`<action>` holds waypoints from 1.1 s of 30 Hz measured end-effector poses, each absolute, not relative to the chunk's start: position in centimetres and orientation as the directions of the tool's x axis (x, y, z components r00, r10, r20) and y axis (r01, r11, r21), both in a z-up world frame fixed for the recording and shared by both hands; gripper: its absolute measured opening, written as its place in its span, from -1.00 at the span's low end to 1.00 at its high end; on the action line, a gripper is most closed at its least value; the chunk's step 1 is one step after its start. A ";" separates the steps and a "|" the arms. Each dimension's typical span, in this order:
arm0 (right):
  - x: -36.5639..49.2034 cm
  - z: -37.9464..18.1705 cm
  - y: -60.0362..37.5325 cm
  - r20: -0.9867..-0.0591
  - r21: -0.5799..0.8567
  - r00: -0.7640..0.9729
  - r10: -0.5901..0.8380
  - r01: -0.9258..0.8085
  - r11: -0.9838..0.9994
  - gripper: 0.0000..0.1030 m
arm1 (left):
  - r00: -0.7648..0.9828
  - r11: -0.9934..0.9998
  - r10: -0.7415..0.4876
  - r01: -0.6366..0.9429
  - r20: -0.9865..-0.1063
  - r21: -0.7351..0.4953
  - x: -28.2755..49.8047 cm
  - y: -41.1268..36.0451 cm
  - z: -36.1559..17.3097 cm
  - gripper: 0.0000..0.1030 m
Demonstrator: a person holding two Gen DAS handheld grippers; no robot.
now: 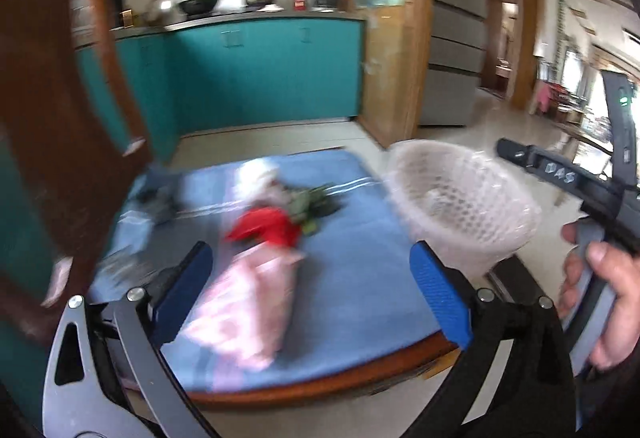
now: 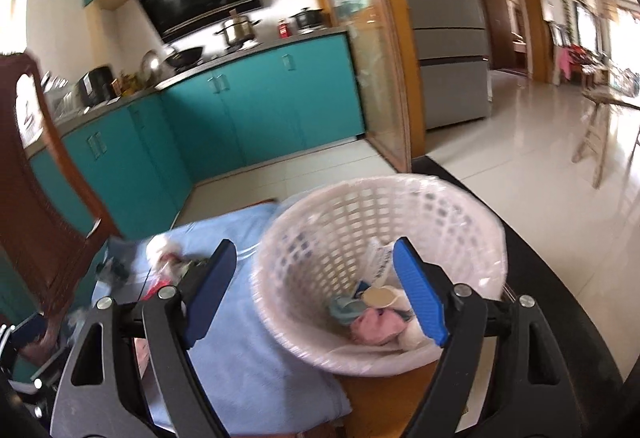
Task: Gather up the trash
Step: 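Move the paper cup over the basket and open the left tool, then bring both open tools back above the trash on the chair seat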
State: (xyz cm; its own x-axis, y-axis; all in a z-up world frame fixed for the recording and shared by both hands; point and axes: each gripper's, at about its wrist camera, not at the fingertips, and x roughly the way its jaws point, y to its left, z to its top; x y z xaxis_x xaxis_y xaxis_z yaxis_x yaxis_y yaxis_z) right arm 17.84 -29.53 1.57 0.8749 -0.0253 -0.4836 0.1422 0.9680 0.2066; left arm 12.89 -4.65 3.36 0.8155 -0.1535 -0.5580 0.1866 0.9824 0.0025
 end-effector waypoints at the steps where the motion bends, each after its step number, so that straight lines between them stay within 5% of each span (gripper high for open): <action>1: 17.8 1.5 -29.0 -0.487 0.201 0.873 -0.016 0.130 0.971 0.54 | 0.820 0.987 -0.129 0.159 -0.558 0.005 12.4 -3.4 3.0 0.91; 10: 16.2 0.3 -20.4 -0.545 0.171 0.823 0.161 -0.079 0.982 0.56 | 0.817 0.998 -0.056 0.046 -0.574 -0.031 11.6 2.7 1.9 0.91; 33: 15.9 -0.7 -18.3 -0.559 0.129 0.811 0.173 -0.121 0.984 0.56 | 0.787 0.996 -0.087 0.061 -0.611 -0.064 12.2 1.7 1.3 0.91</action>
